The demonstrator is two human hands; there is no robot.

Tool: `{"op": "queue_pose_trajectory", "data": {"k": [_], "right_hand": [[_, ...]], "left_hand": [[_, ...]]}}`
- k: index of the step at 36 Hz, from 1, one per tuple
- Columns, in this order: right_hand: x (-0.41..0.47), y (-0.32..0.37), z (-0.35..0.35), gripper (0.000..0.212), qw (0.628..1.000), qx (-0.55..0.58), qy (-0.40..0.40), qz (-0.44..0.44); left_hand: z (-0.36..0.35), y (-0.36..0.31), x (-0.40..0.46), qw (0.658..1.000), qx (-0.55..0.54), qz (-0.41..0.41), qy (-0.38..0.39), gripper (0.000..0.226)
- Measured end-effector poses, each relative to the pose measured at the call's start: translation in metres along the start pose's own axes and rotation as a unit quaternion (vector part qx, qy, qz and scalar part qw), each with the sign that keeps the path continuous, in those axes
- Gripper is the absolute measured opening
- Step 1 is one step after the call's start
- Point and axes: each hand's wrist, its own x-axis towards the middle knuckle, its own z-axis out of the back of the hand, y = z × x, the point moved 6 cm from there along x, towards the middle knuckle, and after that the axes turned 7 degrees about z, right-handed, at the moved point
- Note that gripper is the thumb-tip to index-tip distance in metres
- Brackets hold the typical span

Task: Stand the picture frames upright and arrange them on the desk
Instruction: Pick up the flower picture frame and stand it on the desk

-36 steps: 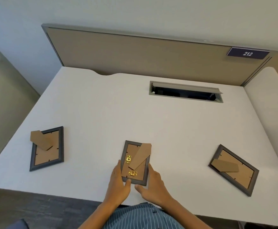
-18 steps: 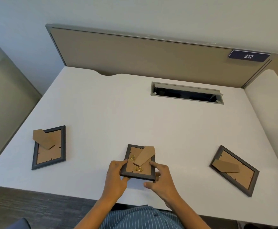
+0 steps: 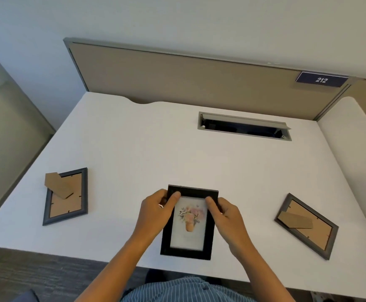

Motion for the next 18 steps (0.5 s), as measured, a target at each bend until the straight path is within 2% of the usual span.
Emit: {"op": "queue_pose_trajectory", "data": {"k": [4,8,18], "right_hand": [[-0.007,0.012,0.002,0.060,0.995,0.090,-0.003,-0.040],[-0.013,0.021,0.004,0.060,0.992,0.113,-0.006,-0.055],[-0.020,0.024,0.019,0.060,0.992,0.116,-0.023,-0.046]], "left_hand": [[-0.005,-0.004,-0.004,0.995,-0.072,0.069,0.022,0.049],[-0.008,-0.010,-0.008,0.989,-0.099,0.102,0.030,0.049],[-0.008,-0.023,-0.017,0.990,-0.093,0.094,0.043,0.050]]}}
